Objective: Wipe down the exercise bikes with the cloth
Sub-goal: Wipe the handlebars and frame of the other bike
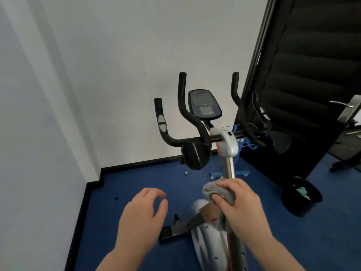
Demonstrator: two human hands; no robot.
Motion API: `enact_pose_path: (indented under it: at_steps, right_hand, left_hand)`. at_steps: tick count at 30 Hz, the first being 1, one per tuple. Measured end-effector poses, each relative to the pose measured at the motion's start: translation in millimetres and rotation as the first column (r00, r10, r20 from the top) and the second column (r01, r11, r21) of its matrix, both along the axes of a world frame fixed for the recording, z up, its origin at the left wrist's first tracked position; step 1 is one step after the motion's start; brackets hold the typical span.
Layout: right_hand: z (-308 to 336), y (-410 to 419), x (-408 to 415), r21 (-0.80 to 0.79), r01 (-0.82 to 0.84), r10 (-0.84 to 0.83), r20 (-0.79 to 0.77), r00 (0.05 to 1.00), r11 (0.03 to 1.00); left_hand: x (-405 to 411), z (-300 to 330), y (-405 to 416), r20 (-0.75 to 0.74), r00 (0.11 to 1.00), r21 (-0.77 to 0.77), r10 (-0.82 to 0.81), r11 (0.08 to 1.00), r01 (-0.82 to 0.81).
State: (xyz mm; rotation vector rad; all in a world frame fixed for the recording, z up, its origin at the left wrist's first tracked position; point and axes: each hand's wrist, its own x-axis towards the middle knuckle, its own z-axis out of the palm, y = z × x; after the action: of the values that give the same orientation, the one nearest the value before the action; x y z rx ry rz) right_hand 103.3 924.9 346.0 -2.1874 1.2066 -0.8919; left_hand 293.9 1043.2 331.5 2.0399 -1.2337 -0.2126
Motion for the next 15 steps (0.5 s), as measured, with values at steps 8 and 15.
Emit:
enact_pose_path:
  at_steps: [8, 15]
  right_hand:
    - [0, -67, 69, -0.075, -0.035, 0.038, 0.038, 0.999, 0.997]
    - [-5, -92, 130, -0.031, 0.008, -0.006, 0.067, 0.998, 0.999]
  left_hand:
    - [23, -20, -74, -0.339, 0.939, -0.102, -0.057, 0.994, 0.024]
    - [57, -10, -151, -0.382, 0.908, -0.177, -0.176, 0.978, 0.115]
